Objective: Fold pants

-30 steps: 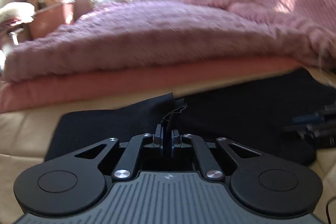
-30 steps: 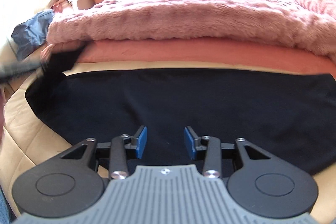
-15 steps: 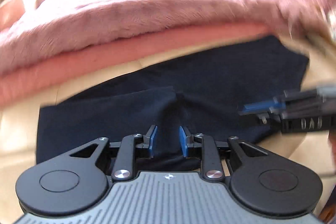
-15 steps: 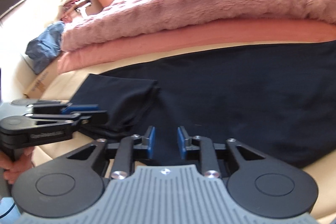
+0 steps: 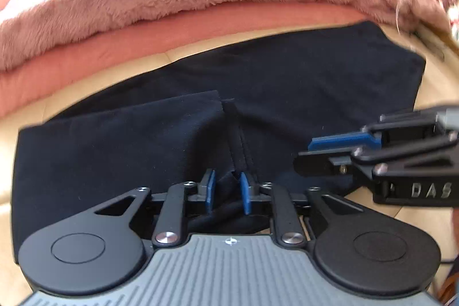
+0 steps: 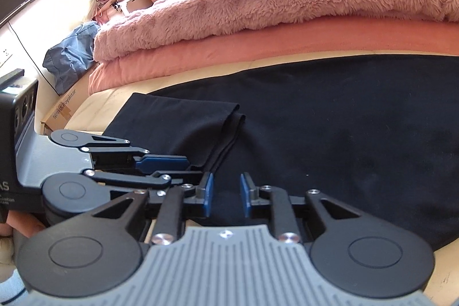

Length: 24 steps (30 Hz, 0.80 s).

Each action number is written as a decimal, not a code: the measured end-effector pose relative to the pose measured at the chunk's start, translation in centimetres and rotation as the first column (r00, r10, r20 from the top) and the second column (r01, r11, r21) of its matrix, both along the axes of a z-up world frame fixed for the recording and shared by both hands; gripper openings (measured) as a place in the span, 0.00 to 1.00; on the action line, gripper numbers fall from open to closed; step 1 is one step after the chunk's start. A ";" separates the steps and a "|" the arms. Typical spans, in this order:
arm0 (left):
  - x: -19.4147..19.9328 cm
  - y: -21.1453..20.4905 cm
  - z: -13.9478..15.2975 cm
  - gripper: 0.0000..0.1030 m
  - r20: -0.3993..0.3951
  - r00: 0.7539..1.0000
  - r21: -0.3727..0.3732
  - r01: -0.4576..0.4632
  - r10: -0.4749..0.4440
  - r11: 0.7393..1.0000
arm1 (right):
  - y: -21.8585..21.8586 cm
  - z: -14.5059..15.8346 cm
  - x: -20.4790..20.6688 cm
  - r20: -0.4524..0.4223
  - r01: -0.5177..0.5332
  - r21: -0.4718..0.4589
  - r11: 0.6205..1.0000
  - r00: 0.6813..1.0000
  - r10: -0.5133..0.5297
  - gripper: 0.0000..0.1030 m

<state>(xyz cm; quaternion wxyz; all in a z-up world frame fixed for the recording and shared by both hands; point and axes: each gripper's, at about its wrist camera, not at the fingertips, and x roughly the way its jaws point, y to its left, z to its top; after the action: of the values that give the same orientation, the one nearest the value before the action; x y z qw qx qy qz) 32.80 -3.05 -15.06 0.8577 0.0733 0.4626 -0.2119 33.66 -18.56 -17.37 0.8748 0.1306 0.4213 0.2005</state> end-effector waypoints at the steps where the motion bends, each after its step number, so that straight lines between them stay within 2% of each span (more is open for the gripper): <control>1: 0.2 0.5 0.1 0.08 -0.020 1.000 -0.032 -0.017 0.016 0.999 | 0.0 0.0 0.0 0.001 -0.002 -0.002 1.000 1.000 0.002 0.18; 4: 1.1 2.8 0.6 0.05 -0.096 0.993 -0.172 -0.090 0.074 0.981 | -0.1 -0.1 -0.2 0.004 -0.008 -0.009 1.000 1.000 0.008 0.18; 7: 1.9 5.2 1.4 0.05 -0.165 0.980 -0.283 -0.156 0.112 0.946 | -0.2 0.0 -0.3 0.007 -0.006 -0.007 1.000 1.000 0.006 0.18; 9: 2.7 6.4 1.7 0.05 -0.224 0.969 -0.351 -0.182 0.106 0.918 | -0.3 0.0 -0.3 0.008 -0.005 -0.006 1.000 1.000 0.005 0.18; 12: 4.0 7.3 1.3 0.02 -0.330 0.941 -0.415 -0.218 0.077 0.883 | -0.1 0.0 -0.2 0.010 -0.009 -0.006 1.000 1.000 0.009 0.18; 15: 4.7 7.2 0.1 0.00 -0.367 0.922 -0.339 -0.260 0.128 0.904 | 0.0 0.1 -0.3 0.012 -0.014 -0.005 1.000 1.000 0.015 0.18; 17: 4.8 7.2 -0.6 0.00 -0.374 0.914 -0.321 -0.286 0.157 0.903 | 0.0 0.2 -0.3 0.015 -0.017 -0.009 1.000 1.000 0.017 0.18; 20: 4.1 6.7 -0.3 0.00 -0.343 0.927 -0.321 -0.268 0.152 0.908 | -0.3 0.4 -0.4 0.022 -0.017 -0.018 1.000 1.000 0.017 0.18; 23: 3.5 4.6 0.5 0.08 -0.243 0.957 -0.224 -0.212 0.156 0.951 | -0.2 0.3 -0.1 0.023 -0.018 -0.032 0.999 1.000 0.019 0.19; 24: 3.4 4.1 0.6 0.15 -0.227 0.961 -0.202 -0.206 0.159 0.957 | -0.2 0.2 0.0 0.021 -0.019 -0.033 0.999 1.000 0.020 0.21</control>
<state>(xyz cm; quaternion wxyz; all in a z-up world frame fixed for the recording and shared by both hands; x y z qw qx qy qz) 36.17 1.04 -14.47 0.8233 -0.0898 0.5278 -0.1887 33.69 -18.72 -17.19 0.8792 0.1099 0.4166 0.2033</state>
